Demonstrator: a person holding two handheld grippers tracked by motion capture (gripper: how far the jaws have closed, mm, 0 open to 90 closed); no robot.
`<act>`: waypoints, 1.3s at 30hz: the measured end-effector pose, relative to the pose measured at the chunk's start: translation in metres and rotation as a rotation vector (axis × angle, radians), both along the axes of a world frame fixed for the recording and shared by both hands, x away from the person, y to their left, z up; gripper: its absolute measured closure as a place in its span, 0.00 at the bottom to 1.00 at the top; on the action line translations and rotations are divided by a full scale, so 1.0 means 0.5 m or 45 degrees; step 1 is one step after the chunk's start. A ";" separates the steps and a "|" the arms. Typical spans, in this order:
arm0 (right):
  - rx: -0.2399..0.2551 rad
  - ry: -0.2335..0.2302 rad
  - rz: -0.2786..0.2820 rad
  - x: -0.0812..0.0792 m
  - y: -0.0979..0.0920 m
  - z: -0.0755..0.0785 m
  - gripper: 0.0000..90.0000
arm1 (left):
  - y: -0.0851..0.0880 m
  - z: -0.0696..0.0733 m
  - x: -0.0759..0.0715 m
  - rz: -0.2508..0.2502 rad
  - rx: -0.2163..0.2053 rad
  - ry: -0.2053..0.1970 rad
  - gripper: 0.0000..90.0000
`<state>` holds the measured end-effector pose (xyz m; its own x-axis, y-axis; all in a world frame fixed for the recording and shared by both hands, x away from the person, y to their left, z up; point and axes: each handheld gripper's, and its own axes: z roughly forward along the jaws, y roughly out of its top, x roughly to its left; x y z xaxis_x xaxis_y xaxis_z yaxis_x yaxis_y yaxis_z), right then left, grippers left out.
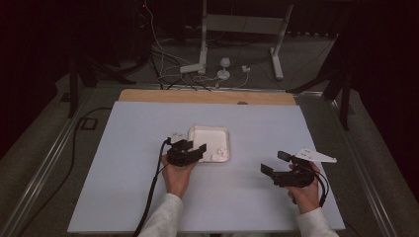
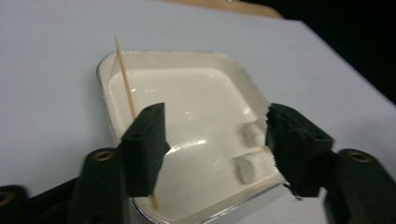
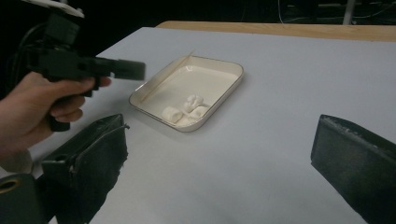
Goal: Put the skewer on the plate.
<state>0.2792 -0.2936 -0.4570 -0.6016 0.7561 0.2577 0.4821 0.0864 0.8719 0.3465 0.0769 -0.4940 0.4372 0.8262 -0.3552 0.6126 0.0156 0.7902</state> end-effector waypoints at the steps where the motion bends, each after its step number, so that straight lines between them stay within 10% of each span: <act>1: -0.001 0.002 -0.003 -0.001 0.000 0.000 0.04 | 0.006 0.006 -0.003 -0.010 -0.012 -0.010 0.40; 15: -0.035 -0.035 -0.001 -0.014 0.001 -0.004 0.04 | 0.123 0.084 -0.074 -0.093 -0.050 -0.223 0.17; 39: -0.058 -0.138 -0.003 -0.031 -0.007 -0.016 0.00 | 0.254 0.074 -0.155 -0.078 0.037 -0.430 0.01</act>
